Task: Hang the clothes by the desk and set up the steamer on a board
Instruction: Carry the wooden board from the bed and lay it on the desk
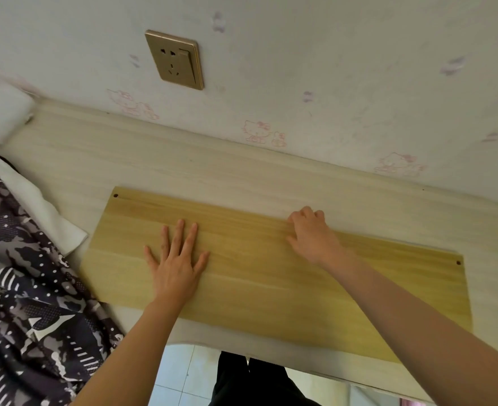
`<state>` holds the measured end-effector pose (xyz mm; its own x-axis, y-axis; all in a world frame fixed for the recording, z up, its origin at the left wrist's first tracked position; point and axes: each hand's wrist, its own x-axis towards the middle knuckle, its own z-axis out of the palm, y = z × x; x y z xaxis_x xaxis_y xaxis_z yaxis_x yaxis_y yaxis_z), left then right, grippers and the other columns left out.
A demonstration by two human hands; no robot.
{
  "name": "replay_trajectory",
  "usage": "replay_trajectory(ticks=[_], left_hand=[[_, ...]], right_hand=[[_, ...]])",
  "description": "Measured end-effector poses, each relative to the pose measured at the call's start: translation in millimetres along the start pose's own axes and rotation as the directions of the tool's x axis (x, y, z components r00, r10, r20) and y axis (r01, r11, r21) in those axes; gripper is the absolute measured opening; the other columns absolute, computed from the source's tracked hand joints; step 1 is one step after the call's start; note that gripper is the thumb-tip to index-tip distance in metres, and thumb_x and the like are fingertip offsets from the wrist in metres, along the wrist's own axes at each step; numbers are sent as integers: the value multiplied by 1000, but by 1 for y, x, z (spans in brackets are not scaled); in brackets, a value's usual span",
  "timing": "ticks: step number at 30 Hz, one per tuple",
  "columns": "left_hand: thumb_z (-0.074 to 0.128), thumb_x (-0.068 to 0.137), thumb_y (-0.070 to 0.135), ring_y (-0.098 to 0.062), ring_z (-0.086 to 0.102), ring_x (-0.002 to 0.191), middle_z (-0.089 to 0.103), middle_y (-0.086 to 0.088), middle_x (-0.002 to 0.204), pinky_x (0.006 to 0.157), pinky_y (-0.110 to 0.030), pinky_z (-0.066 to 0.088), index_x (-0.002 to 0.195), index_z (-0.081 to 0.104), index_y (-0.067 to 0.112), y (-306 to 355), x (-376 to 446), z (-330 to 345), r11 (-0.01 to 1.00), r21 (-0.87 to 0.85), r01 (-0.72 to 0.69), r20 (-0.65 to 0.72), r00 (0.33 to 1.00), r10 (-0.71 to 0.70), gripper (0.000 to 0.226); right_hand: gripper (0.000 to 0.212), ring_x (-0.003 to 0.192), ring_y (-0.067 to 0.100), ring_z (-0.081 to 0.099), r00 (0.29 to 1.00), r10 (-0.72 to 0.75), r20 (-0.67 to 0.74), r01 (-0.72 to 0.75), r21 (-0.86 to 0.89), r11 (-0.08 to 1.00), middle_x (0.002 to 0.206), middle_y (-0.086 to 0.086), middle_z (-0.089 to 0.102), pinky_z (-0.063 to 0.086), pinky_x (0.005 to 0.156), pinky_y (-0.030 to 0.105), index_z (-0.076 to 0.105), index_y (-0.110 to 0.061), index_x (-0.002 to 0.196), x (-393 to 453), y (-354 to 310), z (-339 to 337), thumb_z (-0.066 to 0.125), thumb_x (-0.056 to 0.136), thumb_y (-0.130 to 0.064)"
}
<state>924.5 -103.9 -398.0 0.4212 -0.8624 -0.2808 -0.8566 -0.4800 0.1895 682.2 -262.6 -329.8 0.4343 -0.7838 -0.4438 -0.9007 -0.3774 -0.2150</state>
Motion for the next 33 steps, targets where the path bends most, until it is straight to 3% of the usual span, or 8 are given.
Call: replay_trajectory(ticks=[5, 9, 14, 23, 33], left_hand=[[7, 87, 66, -20, -11, 147, -5, 12, 160, 115, -59, 0, 150, 1, 42, -2, -4, 2, 1000, -23, -10, -24, 1000, 10, 68], [12, 89, 62, -20, -5, 148, 3, 10, 161, 115, -59, 4, 151, 7, 41, -6, -23, 6, 1000, 0, -29, -36, 999, 29, 65], [16, 87, 67, -21, -10, 148, -2, 12, 161, 110, -65, -1, 147, 2, 52, -26, -43, 10, 995, -63, 78, -14, 997, -79, 64], [30, 92, 63, -19, -15, 147, -6, 14, 160, 109, -67, -2, 144, 1, 55, -30, -28, 2, 996, -45, 83, -2, 997, -83, 60], [30, 92, 63, -20, -12, 147, -3, 13, 161, 109, -67, -1, 146, 5, 54, -31, -13, -6, 995, -48, 83, -17, 996, -84, 60]], right_hand=[[60, 142, 32, 17, 1000, 25, -9, -26, -84, 996, 154, 9, 21, 24, 115, 45, 29, -15, 146, -45, 10, 44, 50, 94, -35], [61, 131, 45, 38, 998, 68, -19, -69, -109, 992, 149, 9, 37, 41, 96, 63, 39, -21, 140, -87, 15, 79, 40, 86, -48], [71, 138, 47, 24, 991, 131, -31, -134, -163, 977, 156, 4, 25, 29, 95, 72, 26, -35, 148, -118, 19, 102, 30, 85, -67], [72, 138, 49, 23, 983, 178, -47, -183, -146, 972, 157, 5, 24, 27, 94, 76, 23, -38, 148, -110, 16, 104, 16, 85, -72], [72, 139, 49, 20, 982, 155, -105, -171, -168, 971, 158, 6, 20, 24, 95, 77, 19, -37, 149, -90, 14, 105, 15, 86, -72]])
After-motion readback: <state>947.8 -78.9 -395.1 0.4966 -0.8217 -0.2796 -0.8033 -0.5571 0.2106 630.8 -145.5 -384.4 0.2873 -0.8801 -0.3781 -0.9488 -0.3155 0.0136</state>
